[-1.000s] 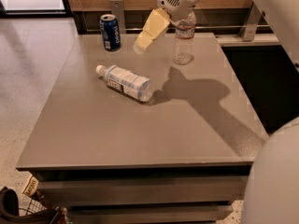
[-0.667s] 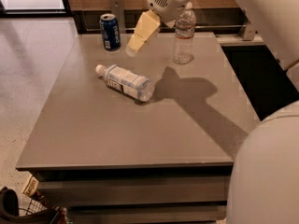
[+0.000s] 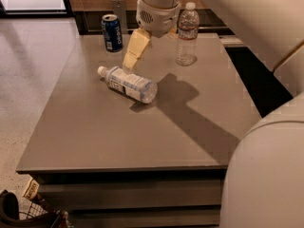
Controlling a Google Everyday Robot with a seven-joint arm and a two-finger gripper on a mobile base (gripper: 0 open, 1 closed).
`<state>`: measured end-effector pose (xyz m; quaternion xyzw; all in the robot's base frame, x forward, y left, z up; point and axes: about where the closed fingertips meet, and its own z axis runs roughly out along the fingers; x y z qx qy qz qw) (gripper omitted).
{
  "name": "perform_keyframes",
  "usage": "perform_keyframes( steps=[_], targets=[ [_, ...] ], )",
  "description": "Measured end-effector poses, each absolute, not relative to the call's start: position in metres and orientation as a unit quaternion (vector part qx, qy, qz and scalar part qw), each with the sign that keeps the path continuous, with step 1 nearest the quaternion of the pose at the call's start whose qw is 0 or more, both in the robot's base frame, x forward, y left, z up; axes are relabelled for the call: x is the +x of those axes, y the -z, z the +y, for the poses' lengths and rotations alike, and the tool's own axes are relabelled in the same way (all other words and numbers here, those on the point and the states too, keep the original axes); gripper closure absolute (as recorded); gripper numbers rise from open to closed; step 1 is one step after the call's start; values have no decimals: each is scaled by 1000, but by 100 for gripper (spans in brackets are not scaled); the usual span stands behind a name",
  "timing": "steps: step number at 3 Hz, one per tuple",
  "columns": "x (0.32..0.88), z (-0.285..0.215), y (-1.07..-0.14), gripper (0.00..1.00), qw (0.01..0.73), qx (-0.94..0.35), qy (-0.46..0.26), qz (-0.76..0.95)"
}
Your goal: Place blue plastic bottle upright
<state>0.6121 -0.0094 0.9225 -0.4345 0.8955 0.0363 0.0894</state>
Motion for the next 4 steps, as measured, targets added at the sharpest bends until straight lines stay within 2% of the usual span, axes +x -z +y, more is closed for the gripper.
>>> perform_keyframes(
  steps=[1,4],
  targets=[
    [617,-6,-923,0,101,-435,-40,894],
    [636,50,-892,0,46,-469,20,882]
  ],
)
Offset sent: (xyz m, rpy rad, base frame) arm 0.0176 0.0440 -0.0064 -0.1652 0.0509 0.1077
